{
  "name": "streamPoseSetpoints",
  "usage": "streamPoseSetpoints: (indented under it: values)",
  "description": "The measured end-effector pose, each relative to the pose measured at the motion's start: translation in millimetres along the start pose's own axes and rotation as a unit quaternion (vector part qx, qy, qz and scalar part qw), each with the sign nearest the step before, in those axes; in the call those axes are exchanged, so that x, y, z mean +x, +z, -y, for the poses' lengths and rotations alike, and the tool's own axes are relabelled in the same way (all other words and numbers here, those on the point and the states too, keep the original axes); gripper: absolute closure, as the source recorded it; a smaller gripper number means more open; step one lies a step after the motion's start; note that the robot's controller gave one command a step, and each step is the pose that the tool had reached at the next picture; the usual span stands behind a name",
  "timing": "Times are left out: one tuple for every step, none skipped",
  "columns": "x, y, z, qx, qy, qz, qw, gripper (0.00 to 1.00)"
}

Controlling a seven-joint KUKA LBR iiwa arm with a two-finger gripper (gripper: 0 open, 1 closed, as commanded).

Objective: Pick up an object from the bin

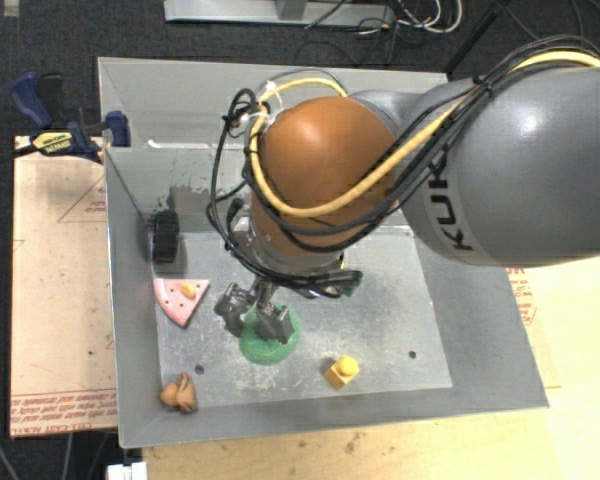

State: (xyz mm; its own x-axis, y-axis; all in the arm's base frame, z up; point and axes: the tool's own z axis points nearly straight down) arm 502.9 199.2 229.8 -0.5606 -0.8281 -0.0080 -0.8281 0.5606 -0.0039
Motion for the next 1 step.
streamPoseSetpoints:
  values:
    - [15.5, 3.6, 5.3, -0.002, -0.097, -0.0025, 0.9953, 1.0]
